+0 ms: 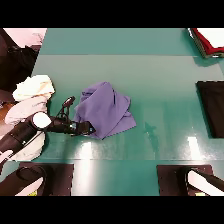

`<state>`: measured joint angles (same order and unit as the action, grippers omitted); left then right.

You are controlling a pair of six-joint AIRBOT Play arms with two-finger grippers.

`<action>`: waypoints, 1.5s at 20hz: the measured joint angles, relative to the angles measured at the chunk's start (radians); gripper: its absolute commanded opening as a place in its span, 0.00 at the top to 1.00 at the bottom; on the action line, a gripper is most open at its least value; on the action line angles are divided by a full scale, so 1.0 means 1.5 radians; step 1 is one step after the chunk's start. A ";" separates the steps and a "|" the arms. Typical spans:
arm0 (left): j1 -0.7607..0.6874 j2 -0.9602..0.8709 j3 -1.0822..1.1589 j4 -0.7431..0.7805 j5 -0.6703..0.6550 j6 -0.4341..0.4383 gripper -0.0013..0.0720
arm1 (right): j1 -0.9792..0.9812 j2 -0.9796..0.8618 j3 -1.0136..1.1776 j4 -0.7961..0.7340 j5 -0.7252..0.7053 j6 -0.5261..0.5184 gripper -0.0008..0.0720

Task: Fold the shirts.

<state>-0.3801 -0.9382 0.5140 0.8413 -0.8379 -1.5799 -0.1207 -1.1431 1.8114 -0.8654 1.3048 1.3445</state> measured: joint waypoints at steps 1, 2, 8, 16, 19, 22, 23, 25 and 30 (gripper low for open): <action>-0.007 0.002 -0.010 -0.003 0.024 -0.006 0.16 | 0.000 -0.002 0.000 0.000 0.006 0.000 0.96; -0.012 0.003 -0.018 -0.008 0.048 -0.011 0.16 | 0.001 -0.004 0.000 0.001 0.009 0.000 0.96; -0.024 -0.014 -0.033 -0.031 0.142 -0.010 0.16 | 0.001 -0.009 0.000 0.001 0.019 0.000 0.96; -0.025 -0.030 -0.035 -0.120 0.190 0.056 0.35 | 0.001 -0.009 0.000 0.001 0.023 0.000 0.96; -0.025 -0.031 -0.035 -0.153 0.198 0.081 0.83 | 0.001 -0.009 0.000 0.001 0.023 0.000 0.96; -0.025 -0.031 -0.030 -0.170 0.197 0.092 0.95 | 0.001 -0.009 0.000 0.001 0.023 0.000 0.96; -0.023 -0.030 -0.020 -0.173 0.193 0.094 0.95 | 0.001 -0.009 0.000 0.001 0.024 0.000 0.96; -0.011 -0.028 0.021 -0.172 0.169 0.107 0.95 | 0.001 -0.010 0.000 0.001 0.035 0.000 0.96; 0.082 -0.026 0.251 -0.120 0.045 0.138 0.95 | 0.026 -0.042 -0.019 0.001 0.112 0.001 0.96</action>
<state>-0.2573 -0.9779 0.8898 0.6609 -0.7712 -1.3724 -0.0814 -1.2060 1.7832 -0.8646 1.4723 1.3453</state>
